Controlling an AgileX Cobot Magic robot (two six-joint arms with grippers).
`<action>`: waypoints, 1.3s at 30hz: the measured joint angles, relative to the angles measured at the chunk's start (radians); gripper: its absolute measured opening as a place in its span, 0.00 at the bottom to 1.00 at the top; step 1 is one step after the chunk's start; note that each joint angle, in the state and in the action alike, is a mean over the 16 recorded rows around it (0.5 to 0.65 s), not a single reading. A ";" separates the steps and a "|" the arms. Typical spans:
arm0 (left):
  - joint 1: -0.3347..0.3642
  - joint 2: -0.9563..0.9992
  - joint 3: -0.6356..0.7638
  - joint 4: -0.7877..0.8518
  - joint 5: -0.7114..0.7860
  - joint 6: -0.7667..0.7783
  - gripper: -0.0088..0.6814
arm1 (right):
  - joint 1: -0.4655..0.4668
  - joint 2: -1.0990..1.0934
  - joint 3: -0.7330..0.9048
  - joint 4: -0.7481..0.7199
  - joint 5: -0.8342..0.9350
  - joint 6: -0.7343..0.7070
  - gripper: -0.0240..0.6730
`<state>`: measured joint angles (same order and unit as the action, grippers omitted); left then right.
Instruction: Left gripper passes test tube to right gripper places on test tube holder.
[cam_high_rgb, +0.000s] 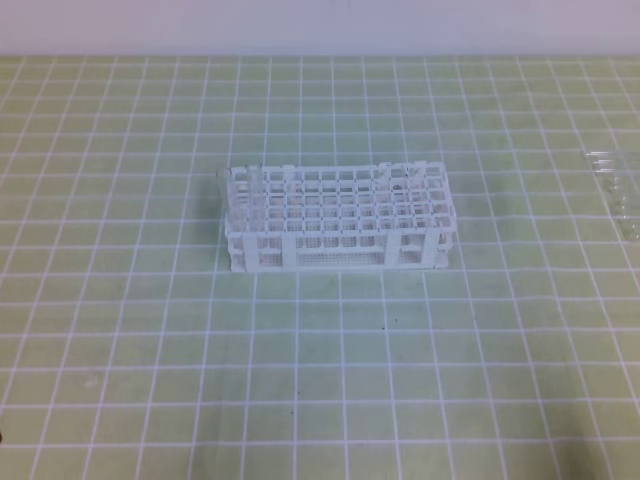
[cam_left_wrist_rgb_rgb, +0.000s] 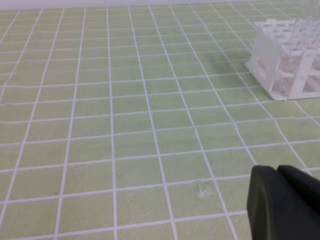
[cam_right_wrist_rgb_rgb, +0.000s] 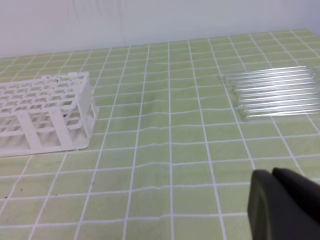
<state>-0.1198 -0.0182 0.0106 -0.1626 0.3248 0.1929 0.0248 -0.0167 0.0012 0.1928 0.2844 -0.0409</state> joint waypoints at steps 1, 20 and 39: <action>0.000 -0.002 0.001 0.000 -0.001 0.000 0.01 | 0.000 0.000 0.000 0.000 0.000 0.000 0.01; 0.000 0.007 -0.004 0.001 0.004 0.001 0.01 | 0.000 0.001 0.000 0.000 0.000 0.000 0.01; 0.000 0.005 -0.004 0.002 0.004 0.002 0.01 | 0.000 0.002 0.000 0.000 0.000 0.000 0.01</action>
<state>-0.1197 -0.0128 0.0067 -0.1603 0.3285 0.1948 0.0248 -0.0151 0.0012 0.1928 0.2844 -0.0409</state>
